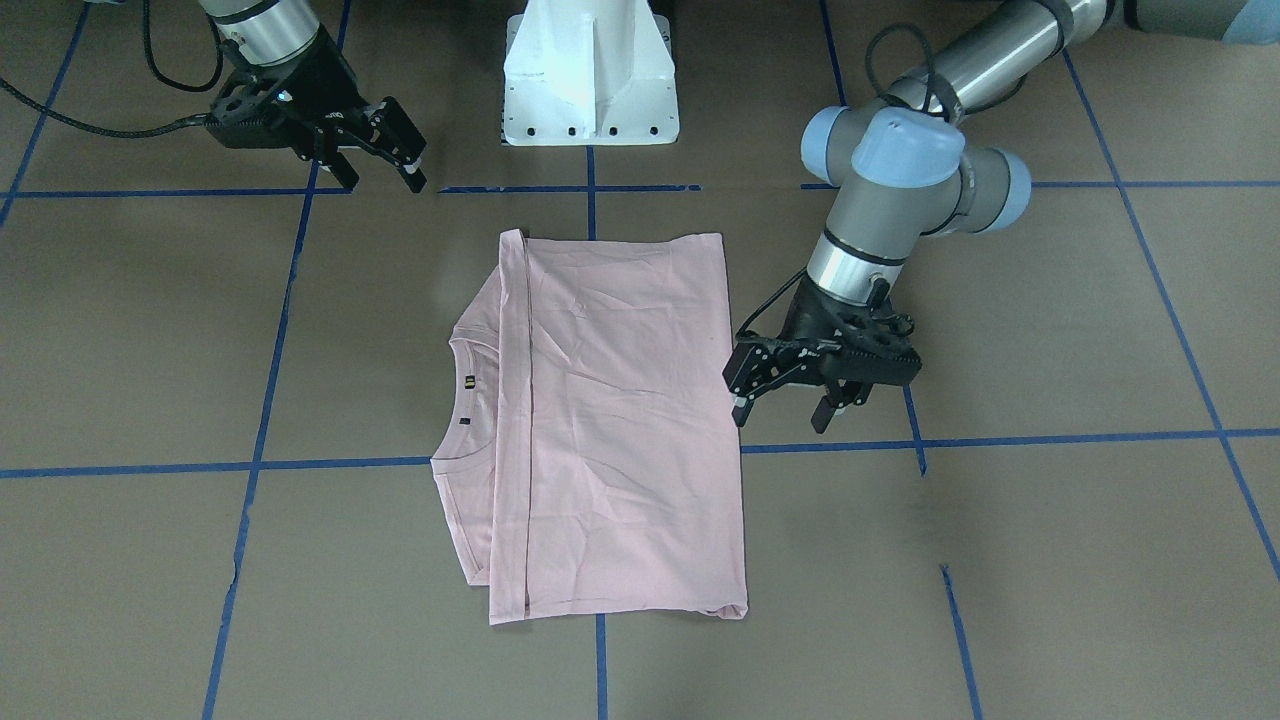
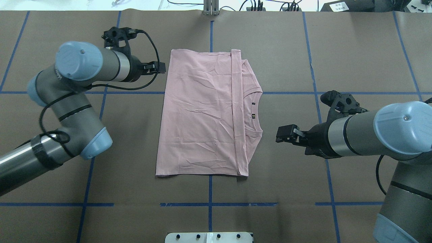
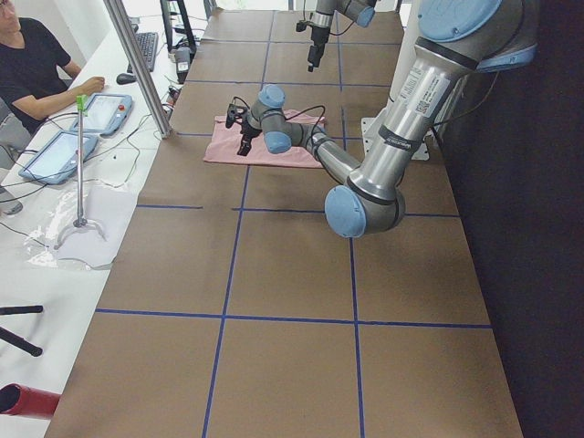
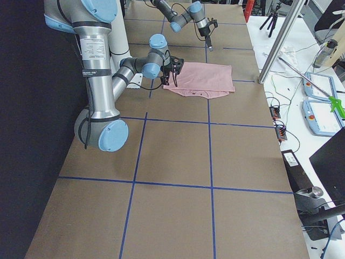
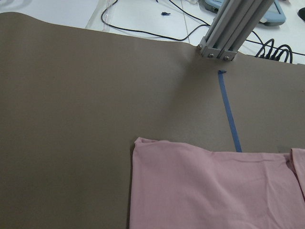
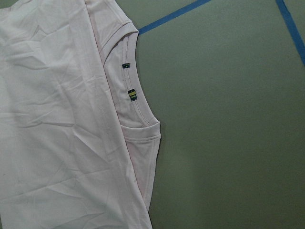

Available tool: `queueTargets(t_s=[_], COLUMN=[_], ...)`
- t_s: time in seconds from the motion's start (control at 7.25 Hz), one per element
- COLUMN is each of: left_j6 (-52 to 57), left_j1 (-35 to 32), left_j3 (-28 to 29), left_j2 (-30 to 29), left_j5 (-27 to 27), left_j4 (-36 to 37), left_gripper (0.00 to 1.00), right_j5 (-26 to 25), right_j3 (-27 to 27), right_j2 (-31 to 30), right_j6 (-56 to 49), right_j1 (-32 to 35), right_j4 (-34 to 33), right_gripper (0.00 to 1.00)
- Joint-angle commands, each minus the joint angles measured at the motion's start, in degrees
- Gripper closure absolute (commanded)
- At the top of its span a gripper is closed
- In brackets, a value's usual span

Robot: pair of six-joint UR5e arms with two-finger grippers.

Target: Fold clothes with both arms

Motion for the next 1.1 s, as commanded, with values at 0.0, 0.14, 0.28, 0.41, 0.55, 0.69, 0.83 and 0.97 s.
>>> queueTargets(t_s=[0.0, 0.14, 0.28, 0.41, 0.55, 0.69, 0.83, 0.97], left_j6=[-18.9, -27.9, -35.7, -39.9, -41.8, -42.8, -43.4, -43.4], left_j1=[4.6, 10.5, 17.6, 22.9, 24.5, 25.5, 25.8, 25.8], left_j3=[-14.8, -17.3, -17.1, -16.3, -16.3, -15.8, -14.7, -13.5], left_j2=[6.6, 6.9, 5.9, 5.0, 4.3, 4.4, 4.2, 4.1], left_j5=[-3.4, -1.8, 3.4, 5.7, 6.5, 7.1, 7.6, 7.8], left_j4=[11.8, 16.8, 19.5, 22.8, 25.9, 27.7, 28.3, 28.3], left_gripper=[0.0, 0.0, 0.0, 0.0, 0.0, 0.02, 0.03, 0.04], right_j5=[0.0, 0.0, -0.1, -0.7, -1.6, -1.8, -1.8, -2.1], right_j3=[-0.5, -0.7, -1.2, -1.3, -1.4, -1.7, -2.0, -2.1], right_j2=[-0.1, -0.1, 0.0, 0.1, 0.1, 0.2, 1.2, 1.4], right_j6=[-0.1, 0.0, 0.0, 0.0, 0.0, 0.1, 0.1, 0.1], right_j1=[-0.4, -0.4, -0.4, -0.7, -1.3, -1.8, -1.9, -2.0], right_j4=[-0.1, -0.1, -0.1, -0.1, 0.0, 0.0, 0.0, 0.0], right_gripper=[0.0, 0.0, 0.0, 0.0, 0.0, 0.0, 0.0, 0.0])
